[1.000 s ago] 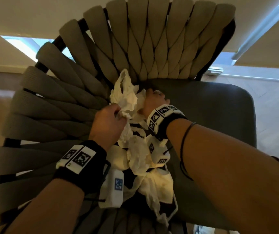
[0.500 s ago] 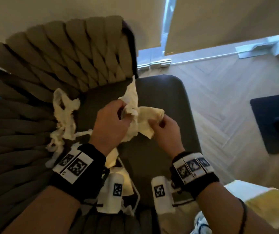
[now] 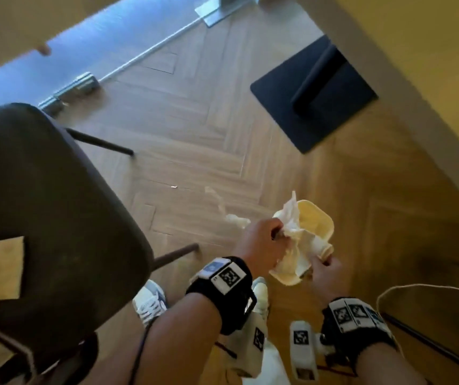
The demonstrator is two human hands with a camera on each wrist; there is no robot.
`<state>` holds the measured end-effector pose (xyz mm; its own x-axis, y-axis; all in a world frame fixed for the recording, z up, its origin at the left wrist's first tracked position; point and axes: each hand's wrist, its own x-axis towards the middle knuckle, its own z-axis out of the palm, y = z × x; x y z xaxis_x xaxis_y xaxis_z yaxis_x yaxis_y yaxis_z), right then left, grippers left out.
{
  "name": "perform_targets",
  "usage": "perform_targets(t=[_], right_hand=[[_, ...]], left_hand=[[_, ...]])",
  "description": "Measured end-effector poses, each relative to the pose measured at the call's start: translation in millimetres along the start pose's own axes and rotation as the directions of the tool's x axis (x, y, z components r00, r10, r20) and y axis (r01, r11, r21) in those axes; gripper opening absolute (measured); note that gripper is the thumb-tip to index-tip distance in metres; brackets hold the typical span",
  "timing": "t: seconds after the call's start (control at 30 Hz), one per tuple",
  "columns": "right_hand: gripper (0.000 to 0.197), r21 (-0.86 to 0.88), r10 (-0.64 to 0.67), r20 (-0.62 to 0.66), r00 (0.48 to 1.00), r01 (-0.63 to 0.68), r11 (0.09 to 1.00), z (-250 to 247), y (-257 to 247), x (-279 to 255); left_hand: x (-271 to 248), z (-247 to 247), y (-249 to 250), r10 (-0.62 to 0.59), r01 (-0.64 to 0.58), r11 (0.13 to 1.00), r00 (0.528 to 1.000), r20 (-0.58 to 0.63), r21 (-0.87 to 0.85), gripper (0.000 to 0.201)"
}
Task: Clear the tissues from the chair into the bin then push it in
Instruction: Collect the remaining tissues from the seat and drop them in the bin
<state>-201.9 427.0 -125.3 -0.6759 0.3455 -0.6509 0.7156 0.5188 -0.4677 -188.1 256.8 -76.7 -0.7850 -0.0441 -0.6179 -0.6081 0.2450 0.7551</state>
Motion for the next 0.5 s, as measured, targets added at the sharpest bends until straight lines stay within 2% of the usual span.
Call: perform_targets(t=[0.1, 0.23, 0.37, 0.47, 0.5], right_hand=[[0.033, -0.037, 0.118, 0.026, 0.993, -0.117, 0.992, -11.5, 35.8, 44.9], [0.034, -0.048, 0.190, 0.106, 0.976, -0.186, 0.981, -6.6, 61.1, 89.7], [0.031, -0.070, 0.208, 0.176, 0.962, -0.199, 0.978, 5.2, 70.8, 113.5], [0.038, -0.124, 0.189, 0.312, 0.931, -0.158, 0.980, 14.9, 70.0, 118.6], [0.042, -0.158, 0.173, 0.345, 0.922, -0.125, 0.980, 16.5, 69.0, 118.9]], left_hand=[[39.2, 59.3, -10.3, -0.072, 0.072, 0.997, 0.997, 0.022, 0.010, 0.012], [82.7, 109.1, -42.3, -0.156, 0.150, 0.980, 0.987, 0.036, 0.127, 0.019], [108.5, 136.1, -73.4, -0.232, 0.218, 0.940, 0.972, 0.022, 0.263, 0.030], [117.9, 151.0, -89.1, -0.337, 0.277, 0.886, 0.935, 0.108, 0.372, 0.017], [120.2, 155.3, -95.0, -0.387, 0.299, 0.863, 0.910, 0.151, 0.408, 0.028]])
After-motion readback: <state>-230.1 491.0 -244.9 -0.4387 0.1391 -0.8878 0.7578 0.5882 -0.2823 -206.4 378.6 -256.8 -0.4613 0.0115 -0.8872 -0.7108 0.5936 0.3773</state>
